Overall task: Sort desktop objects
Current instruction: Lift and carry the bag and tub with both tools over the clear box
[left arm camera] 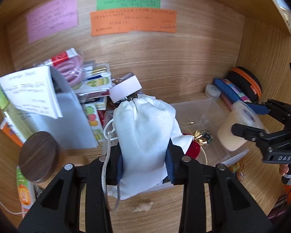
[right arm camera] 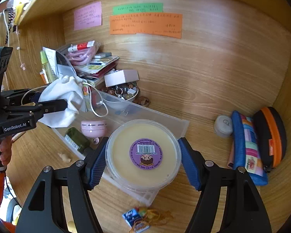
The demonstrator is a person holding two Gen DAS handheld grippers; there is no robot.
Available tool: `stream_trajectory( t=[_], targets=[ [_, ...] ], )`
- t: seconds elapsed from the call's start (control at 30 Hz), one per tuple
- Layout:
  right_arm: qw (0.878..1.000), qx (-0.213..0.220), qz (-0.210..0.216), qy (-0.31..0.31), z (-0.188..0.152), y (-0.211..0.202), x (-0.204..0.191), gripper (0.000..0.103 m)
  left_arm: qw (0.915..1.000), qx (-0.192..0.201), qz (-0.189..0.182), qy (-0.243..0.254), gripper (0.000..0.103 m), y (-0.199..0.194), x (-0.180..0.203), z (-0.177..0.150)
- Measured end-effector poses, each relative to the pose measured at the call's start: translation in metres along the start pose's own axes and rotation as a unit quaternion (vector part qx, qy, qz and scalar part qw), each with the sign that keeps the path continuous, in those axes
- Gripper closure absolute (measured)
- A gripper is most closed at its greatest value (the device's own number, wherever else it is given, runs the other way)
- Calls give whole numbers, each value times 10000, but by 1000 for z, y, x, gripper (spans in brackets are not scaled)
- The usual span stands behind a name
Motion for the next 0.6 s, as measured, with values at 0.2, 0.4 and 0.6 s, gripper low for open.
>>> stream_trajectory(
  t=[0.2, 0.4, 0.6],
  targets=[
    [9997, -227, 6, 8, 0, 31, 7, 36, 9994, -177, -125, 268, 68, 28, 22, 5],
    [9992, -388, 0, -30, -2, 51, 14, 36, 9980, -385, -241, 447, 68, 54, 37, 2],
    [9985, -528, -17, -139, -1, 68, 16, 36, 9971, -433, -287, 551, 68, 66, 41, 0]
  ],
)
Point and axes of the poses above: each gripper's, at about its wrist camera, not at the fingertips, and y roughly the way its jaws point, x to its right, z to its top, the point moved 10 cm from there along y, roughly the way its jaws point, and after that the axes turned 5 degrees about y, right-handed, at the moved point
